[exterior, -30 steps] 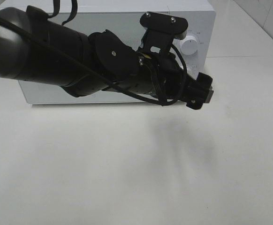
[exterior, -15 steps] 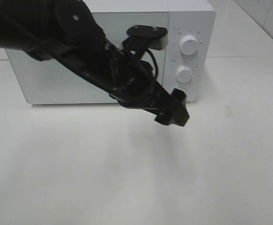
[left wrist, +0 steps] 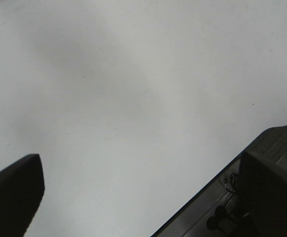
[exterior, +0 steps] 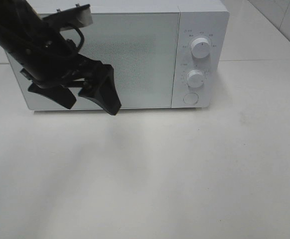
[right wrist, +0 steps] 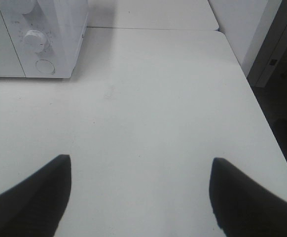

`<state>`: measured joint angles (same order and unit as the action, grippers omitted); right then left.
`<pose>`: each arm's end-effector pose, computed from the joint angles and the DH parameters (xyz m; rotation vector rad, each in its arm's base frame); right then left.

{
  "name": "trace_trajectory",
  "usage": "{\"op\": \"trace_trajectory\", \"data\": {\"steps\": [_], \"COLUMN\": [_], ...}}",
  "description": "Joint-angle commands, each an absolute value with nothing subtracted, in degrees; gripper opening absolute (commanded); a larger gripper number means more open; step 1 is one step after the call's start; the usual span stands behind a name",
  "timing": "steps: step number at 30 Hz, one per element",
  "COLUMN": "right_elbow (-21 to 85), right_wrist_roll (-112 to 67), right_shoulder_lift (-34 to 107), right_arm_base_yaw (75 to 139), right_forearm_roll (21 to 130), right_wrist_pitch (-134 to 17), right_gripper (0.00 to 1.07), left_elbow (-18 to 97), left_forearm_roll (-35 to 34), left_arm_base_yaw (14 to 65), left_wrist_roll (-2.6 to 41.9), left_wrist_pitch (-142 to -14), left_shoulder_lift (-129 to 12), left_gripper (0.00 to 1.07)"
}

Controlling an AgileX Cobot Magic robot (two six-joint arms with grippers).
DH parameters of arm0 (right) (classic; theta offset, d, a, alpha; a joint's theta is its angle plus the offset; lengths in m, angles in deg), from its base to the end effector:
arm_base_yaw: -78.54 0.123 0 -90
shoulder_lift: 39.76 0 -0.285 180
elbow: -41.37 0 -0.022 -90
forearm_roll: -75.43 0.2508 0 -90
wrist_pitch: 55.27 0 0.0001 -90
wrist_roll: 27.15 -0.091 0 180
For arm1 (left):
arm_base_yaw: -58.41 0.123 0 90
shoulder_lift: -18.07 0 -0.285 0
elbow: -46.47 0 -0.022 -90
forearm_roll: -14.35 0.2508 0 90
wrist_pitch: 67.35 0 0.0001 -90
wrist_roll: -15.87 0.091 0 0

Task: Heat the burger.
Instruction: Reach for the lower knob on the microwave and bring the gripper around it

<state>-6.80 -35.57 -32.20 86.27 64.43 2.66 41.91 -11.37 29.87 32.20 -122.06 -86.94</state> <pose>-0.0031 -0.0153 0.2845 0.0162 1.9699 -0.0435 0.2872 -0.1929 0.2543 0.8040 2.7361 -0.6184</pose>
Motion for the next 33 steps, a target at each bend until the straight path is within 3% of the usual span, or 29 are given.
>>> {"op": "trace_trajectory", "data": {"steps": [1, 15, 26, 33], "right_elbow": [-7.0, -7.0, -7.0, -7.0], "right_wrist_roll": [-36.1, -36.1, -36.1, -36.1], "right_shoulder_lift": [-33.7, -33.7, -33.7, -33.7], "right_arm_base_yaw": [85.9, 85.9, 85.9, 85.9], "right_forearm_roll": [64.3, 64.3, 64.3, 64.3], "right_wrist_pitch": [2.0, 2.0, 2.0, 2.0], "right_gripper": [0.76, 0.76, 0.76, 0.76], "left_elbow": [42.1, 41.5, 24.3, 15.0], "left_forearm_roll": [-10.3, 4.8, 4.9, 5.2], "left_arm_base_yaw": [32.0, 44.3, 49.4, 49.4], "left_wrist_roll": [30.2, 15.9, 15.9, 18.3], "left_wrist_pitch": [-124.6, -134.2, -131.4, -128.7], "left_shoulder_lift": [-84.8, -73.4, -62.4, -56.1], "left_gripper": [1.00, 1.00, 1.00, 1.00]}}
